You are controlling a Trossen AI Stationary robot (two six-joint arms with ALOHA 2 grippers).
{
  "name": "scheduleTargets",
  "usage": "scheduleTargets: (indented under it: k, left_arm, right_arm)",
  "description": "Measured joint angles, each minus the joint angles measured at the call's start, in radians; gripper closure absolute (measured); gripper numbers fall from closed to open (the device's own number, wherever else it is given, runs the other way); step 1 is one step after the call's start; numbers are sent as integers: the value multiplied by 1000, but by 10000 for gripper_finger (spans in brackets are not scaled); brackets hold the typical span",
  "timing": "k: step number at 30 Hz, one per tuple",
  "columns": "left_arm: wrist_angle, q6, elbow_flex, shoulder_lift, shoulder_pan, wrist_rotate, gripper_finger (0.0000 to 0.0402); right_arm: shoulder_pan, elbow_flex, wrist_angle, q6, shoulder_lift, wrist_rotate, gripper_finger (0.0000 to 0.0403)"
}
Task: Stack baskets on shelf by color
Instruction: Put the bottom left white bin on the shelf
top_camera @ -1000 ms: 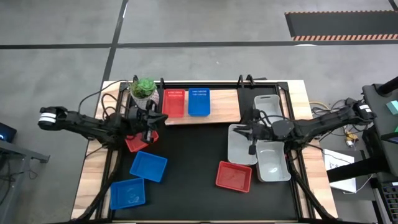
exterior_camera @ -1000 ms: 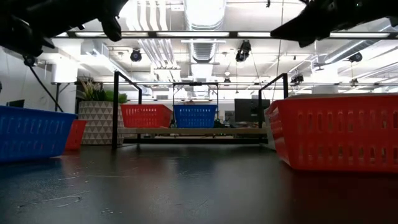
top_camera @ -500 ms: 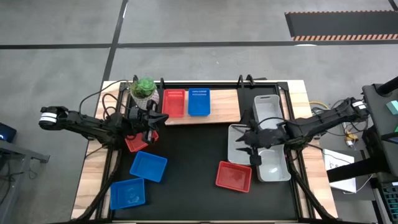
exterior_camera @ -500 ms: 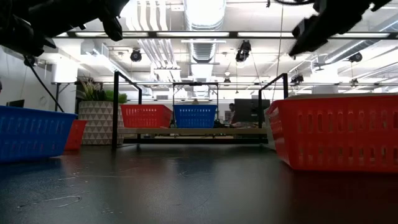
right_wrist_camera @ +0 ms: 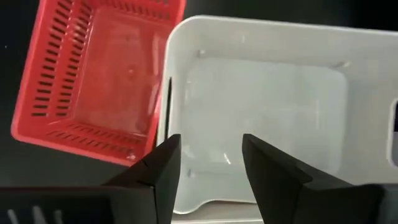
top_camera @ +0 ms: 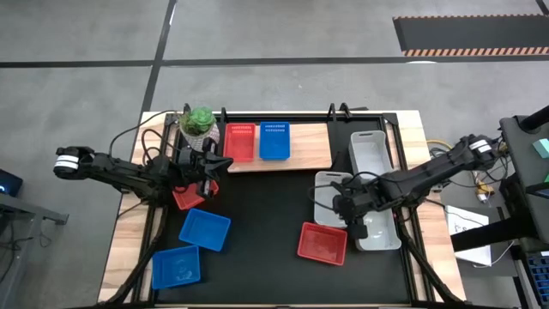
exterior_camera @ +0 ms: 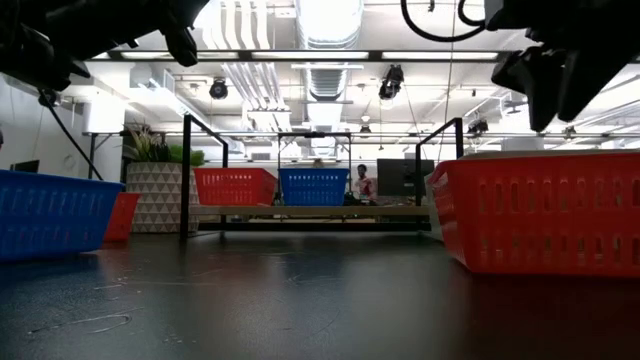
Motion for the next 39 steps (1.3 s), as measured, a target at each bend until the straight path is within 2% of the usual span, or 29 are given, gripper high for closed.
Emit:
scheduleTargets:
  k: [6,12,21,26,32,39]
  left_arm:
    - [-1,0,0,0,0,0,402]
    - [-4,0,0,0,0,0,402]
    - [-26,36,0,0,0,-1,402]
    - [-26,51,0,0,0,-6,402]
    - [-28,52,0,0,0,-9,402]
    - [-36,53,0,0,0,-10,402]
  right_arm:
    - [6,-19,97,29,6,-63,242]
    - [29,-29,192,30,30,-66,248]
    - [28,-29,209,14,162,-62,268]
    - [28,-27,211,-7,223,-61,298]
    - [28,-25,210,-47,255,-60,379]
    - [28,-20,207,-49,219,-59,388]
